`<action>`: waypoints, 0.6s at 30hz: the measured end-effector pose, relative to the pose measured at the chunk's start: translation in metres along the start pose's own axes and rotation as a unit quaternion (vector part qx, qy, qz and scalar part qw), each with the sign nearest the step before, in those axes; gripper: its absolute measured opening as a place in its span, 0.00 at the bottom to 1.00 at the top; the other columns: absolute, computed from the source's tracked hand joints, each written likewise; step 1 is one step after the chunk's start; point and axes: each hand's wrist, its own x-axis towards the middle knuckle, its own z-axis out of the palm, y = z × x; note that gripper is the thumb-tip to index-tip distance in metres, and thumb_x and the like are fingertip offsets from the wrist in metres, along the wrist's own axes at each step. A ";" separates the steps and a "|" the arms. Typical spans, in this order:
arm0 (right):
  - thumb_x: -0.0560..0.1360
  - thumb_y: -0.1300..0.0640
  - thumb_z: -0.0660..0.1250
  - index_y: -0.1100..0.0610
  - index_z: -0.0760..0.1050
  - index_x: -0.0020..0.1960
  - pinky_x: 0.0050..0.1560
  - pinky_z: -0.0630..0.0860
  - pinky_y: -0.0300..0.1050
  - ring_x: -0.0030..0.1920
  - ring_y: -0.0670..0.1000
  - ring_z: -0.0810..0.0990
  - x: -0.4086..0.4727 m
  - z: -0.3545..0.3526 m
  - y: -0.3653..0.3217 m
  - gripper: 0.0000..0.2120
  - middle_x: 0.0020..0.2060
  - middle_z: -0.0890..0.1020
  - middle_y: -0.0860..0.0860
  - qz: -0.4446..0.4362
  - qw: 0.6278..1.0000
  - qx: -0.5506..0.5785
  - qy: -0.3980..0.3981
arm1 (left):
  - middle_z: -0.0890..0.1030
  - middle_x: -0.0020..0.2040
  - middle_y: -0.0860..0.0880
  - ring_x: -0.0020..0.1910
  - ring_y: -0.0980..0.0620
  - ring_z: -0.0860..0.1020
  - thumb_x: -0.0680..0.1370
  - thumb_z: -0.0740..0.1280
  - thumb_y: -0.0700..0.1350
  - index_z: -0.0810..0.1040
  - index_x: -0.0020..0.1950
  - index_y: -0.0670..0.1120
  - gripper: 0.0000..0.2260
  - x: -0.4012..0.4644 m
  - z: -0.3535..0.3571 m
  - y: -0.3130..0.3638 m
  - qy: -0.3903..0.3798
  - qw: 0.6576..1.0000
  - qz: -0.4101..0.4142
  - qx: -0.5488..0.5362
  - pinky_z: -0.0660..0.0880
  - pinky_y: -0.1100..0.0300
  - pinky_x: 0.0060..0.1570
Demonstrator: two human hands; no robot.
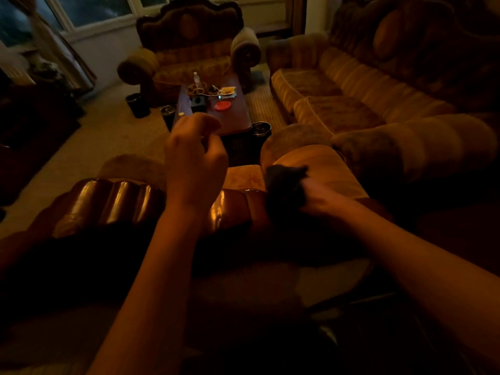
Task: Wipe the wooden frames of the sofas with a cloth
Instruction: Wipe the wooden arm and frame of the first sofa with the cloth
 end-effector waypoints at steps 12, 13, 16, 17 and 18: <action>0.82 0.57 0.51 0.59 0.66 0.70 0.64 0.65 0.54 0.67 0.58 0.69 0.041 -0.005 -0.022 0.18 0.67 0.70 0.57 -0.079 0.985 -0.081 -0.126 | 0.80 0.53 0.45 0.53 0.49 0.77 0.76 0.60 0.37 0.79 0.53 0.42 0.10 0.008 0.070 0.024 -0.107 0.992 -0.068 0.014 0.74 0.54 0.52; 0.81 0.58 0.51 0.60 0.67 0.69 0.64 0.66 0.53 0.67 0.59 0.69 0.043 -0.006 -0.010 0.18 0.67 0.71 0.58 -0.085 0.985 -0.075 -0.127 | 0.80 0.52 0.45 0.53 0.49 0.77 0.76 0.60 0.37 0.79 0.53 0.42 0.10 0.007 0.080 0.031 -0.111 0.991 -0.069 0.013 0.74 0.53 0.52; 0.81 0.63 0.52 0.67 0.67 0.67 0.63 0.64 0.49 0.66 0.61 0.69 0.037 -0.009 0.045 0.17 0.67 0.70 0.63 -0.060 0.985 -0.021 -0.161 | 0.81 0.52 0.45 0.53 0.48 0.78 0.76 0.61 0.38 0.80 0.52 0.43 0.10 0.004 0.112 0.051 -0.128 0.989 -0.075 0.002 0.75 0.51 0.53; 0.81 0.64 0.52 0.68 0.67 0.67 0.62 0.64 0.47 0.66 0.61 0.69 0.032 -0.008 0.069 0.17 0.67 0.70 0.63 -0.035 0.986 -0.015 -0.162 | 0.81 0.52 0.45 0.53 0.48 0.78 0.76 0.61 0.38 0.80 0.53 0.43 0.10 0.003 0.122 0.057 -0.137 0.988 -0.078 0.001 0.75 0.51 0.53; 0.81 0.62 0.52 0.67 0.68 0.66 0.61 0.65 0.46 0.66 0.60 0.70 0.027 -0.006 0.092 0.17 0.66 0.71 0.63 -0.008 0.986 -0.032 -0.163 | 0.81 0.52 0.45 0.52 0.48 0.78 0.76 0.61 0.38 0.80 0.53 0.42 0.10 0.001 0.131 0.064 -0.145 0.986 -0.082 0.000 0.75 0.50 0.54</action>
